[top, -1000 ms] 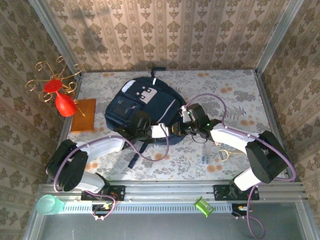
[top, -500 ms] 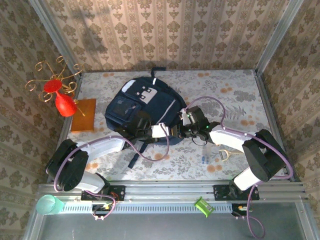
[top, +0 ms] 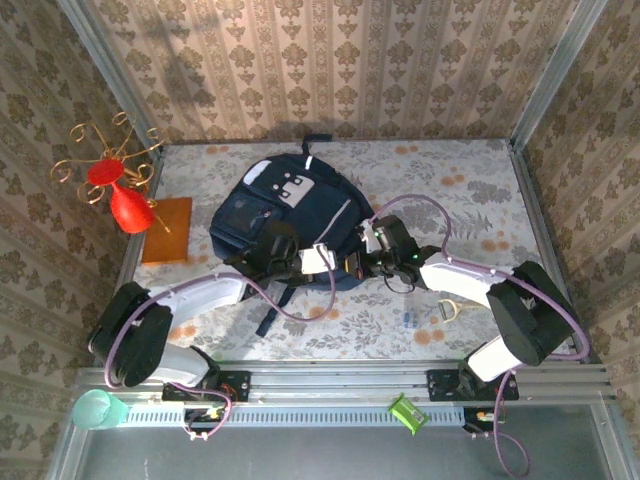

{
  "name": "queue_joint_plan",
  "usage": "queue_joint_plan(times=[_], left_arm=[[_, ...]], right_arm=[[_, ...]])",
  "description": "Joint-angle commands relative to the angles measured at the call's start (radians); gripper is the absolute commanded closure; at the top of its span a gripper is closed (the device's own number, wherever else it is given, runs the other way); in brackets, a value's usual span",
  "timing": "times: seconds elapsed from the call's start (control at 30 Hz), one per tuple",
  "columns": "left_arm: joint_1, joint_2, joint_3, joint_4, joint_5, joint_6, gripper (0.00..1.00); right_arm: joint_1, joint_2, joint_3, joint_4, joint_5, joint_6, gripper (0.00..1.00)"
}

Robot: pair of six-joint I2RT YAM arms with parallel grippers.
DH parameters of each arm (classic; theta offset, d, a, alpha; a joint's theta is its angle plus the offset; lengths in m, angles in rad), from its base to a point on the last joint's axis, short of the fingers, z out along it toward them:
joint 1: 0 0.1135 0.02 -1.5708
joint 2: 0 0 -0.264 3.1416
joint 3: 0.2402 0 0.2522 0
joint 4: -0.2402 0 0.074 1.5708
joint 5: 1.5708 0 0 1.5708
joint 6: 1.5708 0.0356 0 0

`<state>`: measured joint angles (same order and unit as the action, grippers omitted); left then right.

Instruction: Pack the student bag

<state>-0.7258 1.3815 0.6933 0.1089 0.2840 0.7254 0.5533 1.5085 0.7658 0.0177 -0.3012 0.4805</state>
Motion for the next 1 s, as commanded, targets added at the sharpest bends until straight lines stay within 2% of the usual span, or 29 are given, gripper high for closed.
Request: queue_joint_plan(times=[0.0, 0.13, 0.27, 0.37, 0.4, 0.5, 0.63, 0.77, 0.87, 0.97], left_arm=[[0.047, -0.070, -0.026, 0.002, 0.010, -0.028, 1.00], [0.067, -0.113, -0.039, -0.045, 0.015, -0.043, 1.00], [0.082, -0.144, -0.052, -0.030, -0.058, -0.076, 0.99], [0.083, -0.180, -0.044, -0.034, -0.024, -0.137, 0.61], [0.079, -0.196, -0.039, -0.037, 0.013, -0.169, 0.52], [0.037, -0.222, -0.027, -0.023, 0.069, -0.248, 0.37], [-0.048, -0.179, 0.006, -0.023, 0.000, -0.264, 0.36], [-0.091, -0.088, 0.074, -0.057, -0.102, -0.223, 0.39], [-0.103, -0.033, 0.114, -0.061, -0.147, -0.205, 0.47], [-0.104, -0.009, 0.126, -0.065, -0.147, -0.182, 0.63]], right_arm=[[-0.070, -0.051, 0.031, -0.204, 0.176, -0.007, 1.00], [-0.122, -0.085, 0.049, -0.241, 0.232, 0.000, 1.00], [-0.095, -0.093, 0.055, -0.161, 0.097, -0.005, 1.00], [-0.053, -0.109, 0.047, -0.107, 0.027, -0.022, 1.00], [-0.042, -0.110, 0.041, -0.089, 0.011, -0.022, 1.00], [-0.016, -0.165, 0.036, -0.063, -0.026, -0.011, 1.00], [0.012, -0.191, 0.038, -0.040, -0.051, 0.007, 1.00], [0.044, -0.208, 0.051, -0.033, -0.065, 0.014, 1.00], [0.061, -0.213, 0.062, -0.034, -0.077, 0.019, 1.00], [0.068, -0.224, 0.054, -0.021, -0.076, 0.026, 1.00]])
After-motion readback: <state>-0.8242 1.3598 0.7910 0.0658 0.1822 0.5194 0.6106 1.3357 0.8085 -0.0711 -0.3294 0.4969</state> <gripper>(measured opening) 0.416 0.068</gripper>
